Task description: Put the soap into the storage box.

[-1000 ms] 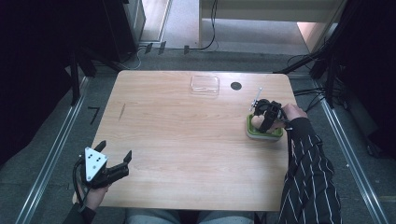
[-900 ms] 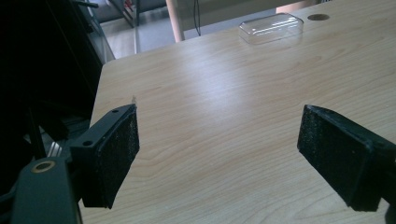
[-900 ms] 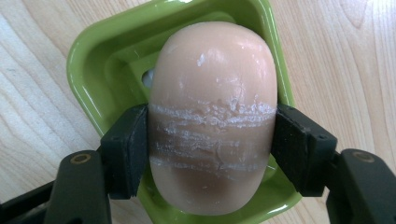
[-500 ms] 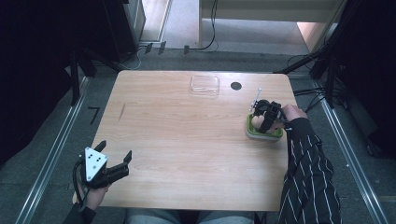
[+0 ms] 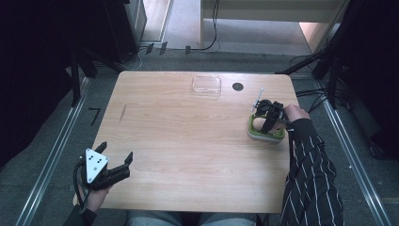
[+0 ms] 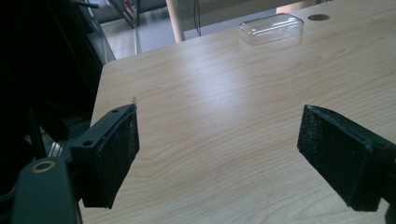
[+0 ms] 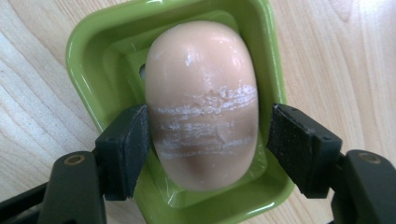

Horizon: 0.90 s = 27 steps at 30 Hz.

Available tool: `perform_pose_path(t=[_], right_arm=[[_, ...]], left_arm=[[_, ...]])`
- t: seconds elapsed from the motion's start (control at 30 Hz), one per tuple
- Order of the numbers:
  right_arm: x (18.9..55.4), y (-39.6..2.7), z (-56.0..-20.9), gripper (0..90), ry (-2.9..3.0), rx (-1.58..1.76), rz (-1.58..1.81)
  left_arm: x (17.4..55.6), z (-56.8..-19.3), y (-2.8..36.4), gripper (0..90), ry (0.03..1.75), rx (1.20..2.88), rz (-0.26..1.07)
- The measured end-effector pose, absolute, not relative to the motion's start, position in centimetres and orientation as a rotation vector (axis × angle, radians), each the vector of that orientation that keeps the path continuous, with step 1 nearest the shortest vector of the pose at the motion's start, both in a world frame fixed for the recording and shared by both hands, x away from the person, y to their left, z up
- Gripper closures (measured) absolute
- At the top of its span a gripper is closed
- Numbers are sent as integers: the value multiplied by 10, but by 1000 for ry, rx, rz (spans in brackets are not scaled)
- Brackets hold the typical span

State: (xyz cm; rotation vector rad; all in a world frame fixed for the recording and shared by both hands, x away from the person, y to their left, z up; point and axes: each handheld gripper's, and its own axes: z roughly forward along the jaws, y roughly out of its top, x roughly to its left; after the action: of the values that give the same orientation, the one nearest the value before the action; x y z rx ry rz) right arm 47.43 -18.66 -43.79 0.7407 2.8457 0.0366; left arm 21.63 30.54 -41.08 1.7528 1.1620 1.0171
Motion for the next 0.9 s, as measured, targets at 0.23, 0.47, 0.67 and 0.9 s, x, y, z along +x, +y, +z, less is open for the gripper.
perform_pose_path(t=[0.23,0.47,0.67,0.9], right_arm=[[472,-184,-432,289,2849,780,90],[469,-180,-428,255,2846,860,150],[468,-182,-426,222,2844,936,200],[464,-182,-423,170,2803,1078,312]], left_arm=[[216,-411,305,133,1161,1753,1016],[218,-411,303,133,1156,1756,1014],[219,-411,302,133,1152,1765,1006],[222,-411,298,133,1134,1772,1005]])
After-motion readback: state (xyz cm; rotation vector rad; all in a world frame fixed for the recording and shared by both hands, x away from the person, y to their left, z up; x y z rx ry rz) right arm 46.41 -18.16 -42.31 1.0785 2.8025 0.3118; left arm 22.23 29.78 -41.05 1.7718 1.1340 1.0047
